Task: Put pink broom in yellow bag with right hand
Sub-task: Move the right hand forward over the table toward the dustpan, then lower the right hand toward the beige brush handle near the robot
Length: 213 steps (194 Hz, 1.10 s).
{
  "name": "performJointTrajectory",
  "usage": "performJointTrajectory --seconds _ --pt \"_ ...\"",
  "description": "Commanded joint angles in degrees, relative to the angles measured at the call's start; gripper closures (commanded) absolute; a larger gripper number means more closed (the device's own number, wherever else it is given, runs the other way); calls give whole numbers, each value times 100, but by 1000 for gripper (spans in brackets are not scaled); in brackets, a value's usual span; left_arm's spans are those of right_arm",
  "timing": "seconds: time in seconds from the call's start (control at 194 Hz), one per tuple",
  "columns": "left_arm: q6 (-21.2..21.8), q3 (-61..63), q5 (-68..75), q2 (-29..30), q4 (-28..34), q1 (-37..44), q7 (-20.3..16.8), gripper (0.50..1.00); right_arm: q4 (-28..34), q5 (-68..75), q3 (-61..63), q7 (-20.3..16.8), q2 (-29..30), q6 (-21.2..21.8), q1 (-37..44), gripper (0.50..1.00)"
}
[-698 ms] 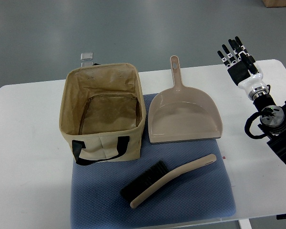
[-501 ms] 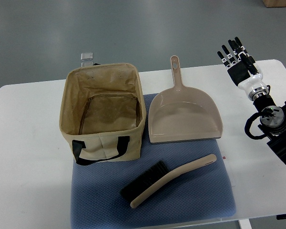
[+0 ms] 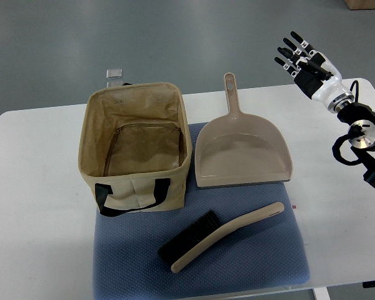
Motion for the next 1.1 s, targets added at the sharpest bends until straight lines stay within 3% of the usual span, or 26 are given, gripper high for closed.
performJointTrajectory --seconds 0.0,0.155,0.279,0.377,0.563,0.667,0.801,1.096 --pt "4 9 22 0 -60 1 0 500 289 -1307 -249 -302 -318 36 221 564" --pt "-4 27 30 0 -86 -61 9 500 1115 -3533 -1041 -575 -1074 63 582 564" --pt "-4 27 39 0 -86 -114 9 500 2634 -4964 -1814 -645 -2110 194 854 564" --pt "-4 27 30 0 -86 -158 9 500 3804 -5255 -2412 -882 -2963 326 1267 564" --pt "-4 18 30 0 -77 -166 9 500 5298 -5132 -2640 -1181 -4080 854 1391 564" --pt "-13 9 39 0 -86 -166 9 500 5808 -4939 -2676 -1251 -4273 836 1277 564" --pt "-13 0 30 0 -95 -166 9 500 5958 -4807 -2676 -1242 -4230 704 819 566" --pt "-13 -8 13 0 -16 -158 9 500 6187 -4904 -2676 -1313 -3887 -183 -60 566"
